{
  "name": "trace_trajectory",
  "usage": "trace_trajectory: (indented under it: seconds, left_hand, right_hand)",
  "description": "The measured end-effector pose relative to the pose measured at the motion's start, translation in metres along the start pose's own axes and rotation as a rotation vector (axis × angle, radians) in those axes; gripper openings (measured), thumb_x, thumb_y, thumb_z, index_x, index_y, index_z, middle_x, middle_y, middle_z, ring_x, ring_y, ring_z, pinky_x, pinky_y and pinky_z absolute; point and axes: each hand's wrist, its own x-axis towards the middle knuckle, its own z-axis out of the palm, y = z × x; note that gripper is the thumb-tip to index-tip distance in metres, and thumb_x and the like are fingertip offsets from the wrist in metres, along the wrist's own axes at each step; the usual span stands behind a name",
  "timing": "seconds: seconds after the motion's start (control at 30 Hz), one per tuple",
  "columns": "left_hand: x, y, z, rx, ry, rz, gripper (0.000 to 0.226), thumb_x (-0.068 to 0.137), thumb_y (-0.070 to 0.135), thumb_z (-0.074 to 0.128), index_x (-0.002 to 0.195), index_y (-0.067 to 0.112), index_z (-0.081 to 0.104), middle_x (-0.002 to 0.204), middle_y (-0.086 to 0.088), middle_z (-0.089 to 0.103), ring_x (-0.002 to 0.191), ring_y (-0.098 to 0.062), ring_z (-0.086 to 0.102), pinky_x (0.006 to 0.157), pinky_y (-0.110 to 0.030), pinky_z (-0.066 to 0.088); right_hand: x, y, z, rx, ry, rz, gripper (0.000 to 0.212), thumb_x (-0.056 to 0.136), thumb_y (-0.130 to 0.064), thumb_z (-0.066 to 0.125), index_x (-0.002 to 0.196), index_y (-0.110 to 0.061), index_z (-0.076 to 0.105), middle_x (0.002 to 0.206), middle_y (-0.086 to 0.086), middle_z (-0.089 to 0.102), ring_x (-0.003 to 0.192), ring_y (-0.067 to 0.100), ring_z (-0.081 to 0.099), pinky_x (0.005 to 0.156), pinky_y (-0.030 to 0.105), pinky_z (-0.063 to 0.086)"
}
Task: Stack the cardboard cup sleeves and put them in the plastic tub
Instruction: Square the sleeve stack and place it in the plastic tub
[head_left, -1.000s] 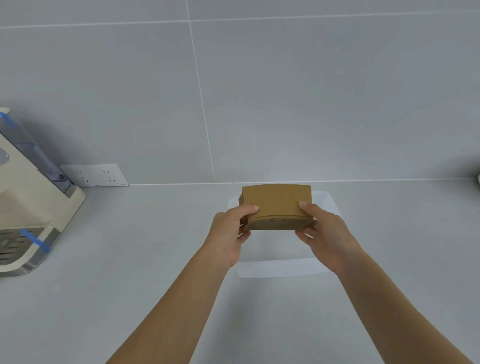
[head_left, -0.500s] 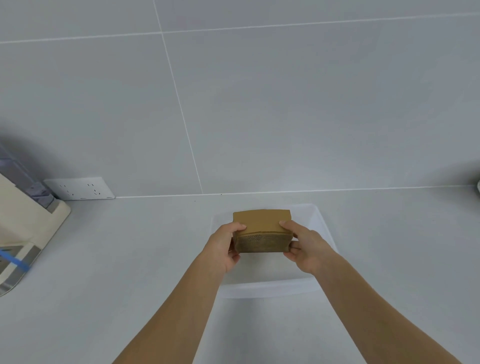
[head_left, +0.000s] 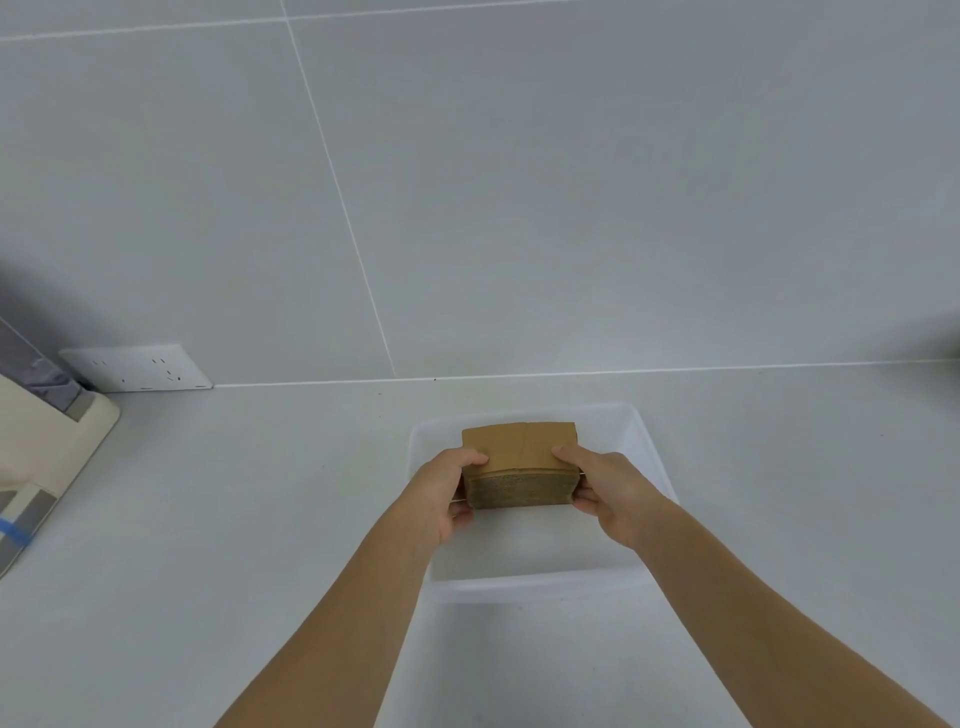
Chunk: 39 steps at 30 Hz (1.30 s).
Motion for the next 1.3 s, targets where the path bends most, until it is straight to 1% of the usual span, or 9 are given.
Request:
trace_trajectory:
  seconds: [0.13,0.27,0.47,0.67,0.9,0.97,1.1,1.2,1.3]
  left_hand:
    - [0.006,0.000,0.003,0.044,-0.006,0.026,0.009,0.082,0.020,0.060,0.086,0.011,0.057,0.086,-0.008,0.057,0.079,-0.021,0.054,0.085,-0.035,0.044]
    - [0.010,0.002,0.005,0.169,0.019,0.092,0.012,0.083,0.022,0.060,0.087,0.010,0.059,0.087,-0.008,0.058,0.081,-0.021,0.053,0.069,-0.027,0.042]
    - [0.015,0.001,0.010,0.194,0.072,0.126,0.030,0.084,0.016,0.059,0.110,0.001,0.056,0.104,-0.014,0.061,0.089,-0.023,0.058,0.069,-0.028,0.049]
    - [0.014,0.003,0.009,0.184,0.063,0.114,0.025,0.083,0.015,0.060,0.105,0.002,0.057,0.094,-0.011,0.061,0.083,-0.022,0.058,0.071,-0.029,0.049]
    - [0.013,0.003,0.010,0.200,0.089,0.117,0.011,0.082,0.017,0.060,0.084,0.008,0.053,0.095,-0.014,0.055,0.085,-0.025,0.052,0.067,-0.028,0.044]
    - [0.014,0.003,0.010,0.185,0.094,0.126,0.017,0.082,0.016,0.061,0.094,0.005,0.056,0.101,-0.016,0.059,0.089,-0.027,0.056,0.072,-0.030,0.047]
    - [0.017,0.000,0.009,0.136,0.093,0.119,0.031,0.081,0.016,0.061,0.108,0.002,0.056,0.108,-0.016,0.062,0.096,-0.027,0.059,0.081,-0.035,0.049]
    - [0.015,-0.001,0.009,0.164,0.084,0.108,0.025,0.082,0.019,0.060,0.103,0.006,0.056,0.098,-0.011,0.056,0.088,-0.024,0.053,0.078,-0.035,0.046]
    - [0.015,-0.001,0.009,0.173,0.086,0.110,0.025,0.082,0.020,0.059,0.103,0.007,0.054,0.098,-0.010,0.055,0.089,-0.024,0.052,0.079,-0.036,0.044]
  right_hand:
    - [0.008,0.003,0.002,-0.080,0.029,-0.028,0.033,0.085,-0.029,0.059,0.107,-0.004,0.060,0.116,0.015,0.062,0.109,0.027,0.057,0.095,0.032,0.046]
    - [0.013,0.006,0.003,-0.133,0.034,-0.037,0.034,0.088,-0.033,0.051,0.109,-0.007,0.057,0.120,0.012,0.059,0.113,0.026,0.052,0.108,0.040,0.035]
    - [0.012,0.008,0.008,-0.284,0.050,-0.046,0.035,0.092,-0.041,0.040,0.102,-0.011,0.056,0.107,0.005,0.057,0.091,0.018,0.049,0.086,0.032,0.032]
    - [0.013,0.010,0.007,-0.312,0.060,-0.048,0.032,0.094,-0.042,0.037,0.097,-0.014,0.052,0.090,-0.003,0.050,0.076,0.008,0.043,0.083,0.032,0.030]
    - [0.011,0.007,0.007,-0.371,0.066,-0.065,0.037,0.094,-0.042,0.036,0.102,-0.010,0.053,0.095,0.002,0.050,0.086,0.018,0.049,0.079,0.031,0.032]
    - [0.010,0.007,0.006,-0.384,0.053,-0.074,0.036,0.094,-0.041,0.037,0.104,-0.011,0.053,0.095,0.001,0.052,0.083,0.015,0.048,0.082,0.031,0.035]
    - [0.012,0.009,0.006,-0.359,0.034,-0.085,0.034,0.093,-0.039,0.039,0.108,-0.012,0.052,0.107,0.004,0.056,0.100,0.020,0.052,0.098,0.037,0.041]
    - [0.009,0.007,0.007,-0.365,0.037,-0.088,0.031,0.093,-0.040,0.040,0.102,-0.013,0.053,0.092,0.000,0.052,0.079,0.013,0.048,0.080,0.029,0.040]
    - [0.010,0.007,0.006,-0.329,0.014,-0.091,0.033,0.092,-0.038,0.044,0.114,-0.014,0.052,0.104,0.000,0.055,0.089,0.015,0.049,0.082,0.030,0.035]
